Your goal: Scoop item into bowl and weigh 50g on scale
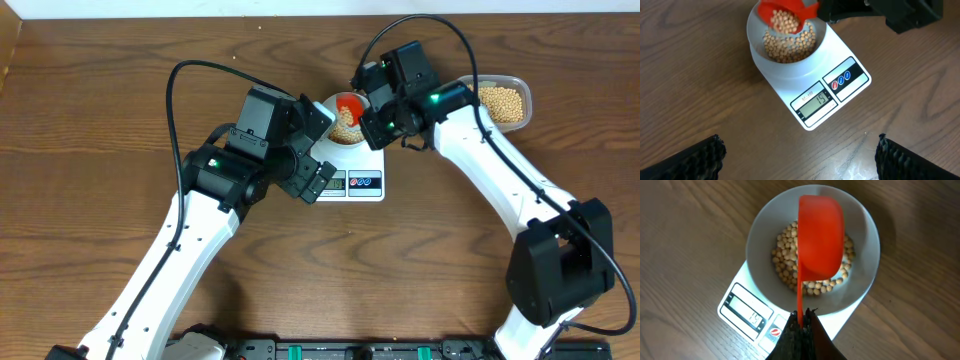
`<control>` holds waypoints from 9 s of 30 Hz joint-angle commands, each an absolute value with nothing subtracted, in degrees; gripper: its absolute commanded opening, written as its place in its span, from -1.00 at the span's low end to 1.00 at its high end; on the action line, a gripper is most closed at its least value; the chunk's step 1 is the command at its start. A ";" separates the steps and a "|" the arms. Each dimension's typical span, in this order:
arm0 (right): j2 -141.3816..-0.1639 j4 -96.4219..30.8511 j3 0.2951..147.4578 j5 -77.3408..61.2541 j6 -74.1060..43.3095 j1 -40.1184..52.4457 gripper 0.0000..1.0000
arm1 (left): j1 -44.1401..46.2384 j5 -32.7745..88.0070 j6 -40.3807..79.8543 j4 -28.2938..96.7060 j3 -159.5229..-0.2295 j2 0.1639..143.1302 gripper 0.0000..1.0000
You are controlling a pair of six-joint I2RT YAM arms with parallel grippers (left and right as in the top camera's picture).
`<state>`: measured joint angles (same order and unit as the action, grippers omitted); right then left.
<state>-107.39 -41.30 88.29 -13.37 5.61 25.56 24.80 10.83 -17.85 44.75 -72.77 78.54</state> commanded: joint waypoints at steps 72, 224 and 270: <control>-96.51 -48.21 88.97 -22.41 4.34 -11.44 -0.98 | 24.60 11.51 -17.74 44.77 -72.97 78.67 0.95; -115.42 -43.88 88.75 -59.88 4.64 10.28 -0.98 | 24.60 11.51 -17.76 44.77 -72.97 78.67 0.95; -112.09 -40.95 89.27 -40.38 11.31 13.37 -0.98 | 24.60 11.51 -17.76 44.77 -72.97 78.67 0.96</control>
